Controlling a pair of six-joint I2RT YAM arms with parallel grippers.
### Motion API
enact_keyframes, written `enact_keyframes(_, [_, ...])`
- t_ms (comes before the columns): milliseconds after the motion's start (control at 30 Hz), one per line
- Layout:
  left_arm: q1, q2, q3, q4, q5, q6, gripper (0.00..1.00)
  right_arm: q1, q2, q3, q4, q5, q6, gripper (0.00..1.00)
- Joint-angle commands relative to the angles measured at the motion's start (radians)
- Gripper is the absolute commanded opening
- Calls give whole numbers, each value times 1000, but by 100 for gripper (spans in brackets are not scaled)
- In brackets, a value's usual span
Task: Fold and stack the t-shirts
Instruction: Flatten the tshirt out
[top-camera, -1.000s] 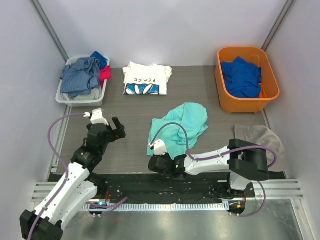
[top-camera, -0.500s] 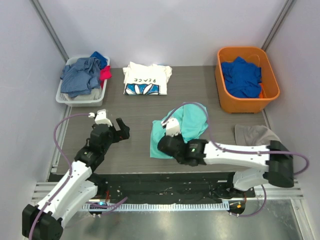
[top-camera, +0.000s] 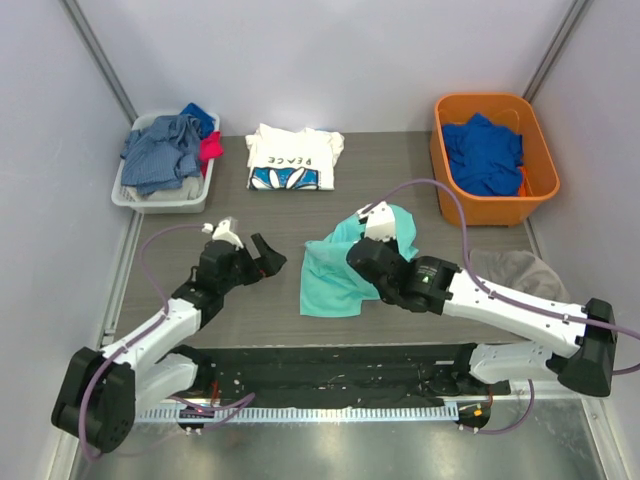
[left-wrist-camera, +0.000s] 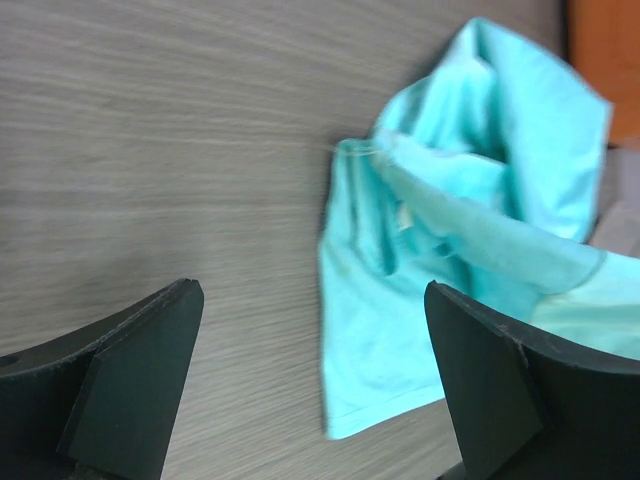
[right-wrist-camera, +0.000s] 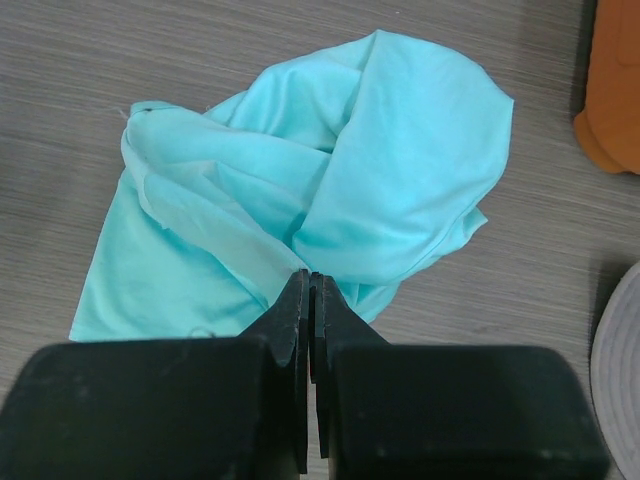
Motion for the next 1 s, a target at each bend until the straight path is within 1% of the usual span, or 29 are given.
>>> enact_keyframes(0, [-3,30,-29,256,132,-119,100,-30,-62,25,-4,34,-26,1])
enact_keyframes(67, [-3,54,-24,265,162,-117,100,-40,-69,24,-4,33,-28,1])
enact_keyframes(133, [-3,62,-3,253,220,-84,100,-42,-69,22,-6,27,-28,1])
enact_keyframes(200, [-3,53,41,167,231,-3,100,-44,-69,18,-7,24,-26,1])
enact_keyframes(267, [-3,18,63,74,186,44,100,-44,-64,13,-6,24,-22,1])
enact_keyframes(300, [-3,4,72,52,164,73,100,-42,-63,13,-6,22,-20,1])
enact_keyframes(367, [-3,-25,79,3,103,85,100,-44,-61,11,-4,24,-14,1])
enact_keyframes(500, [-3,-71,57,-17,40,26,100,-44,-59,10,-4,27,-11,1])
enact_keyframes(533, [-3,-76,45,-7,37,-11,100,-42,-56,8,-4,25,-10,1])
enact_keyframes(667, [-3,-85,-27,99,43,-106,100,-42,-55,5,-3,20,-2,1])
enact_keyframes(767, [-2,-87,-52,131,47,-154,100,-42,-64,-1,-3,17,4,1])
enact_keyframes(900, [-3,-139,-58,115,-11,-165,100,-42,-78,-13,-3,16,9,1])
enact_keyframes(967, [-3,-145,-31,75,-8,-143,100,-44,-82,-22,-3,14,13,1])
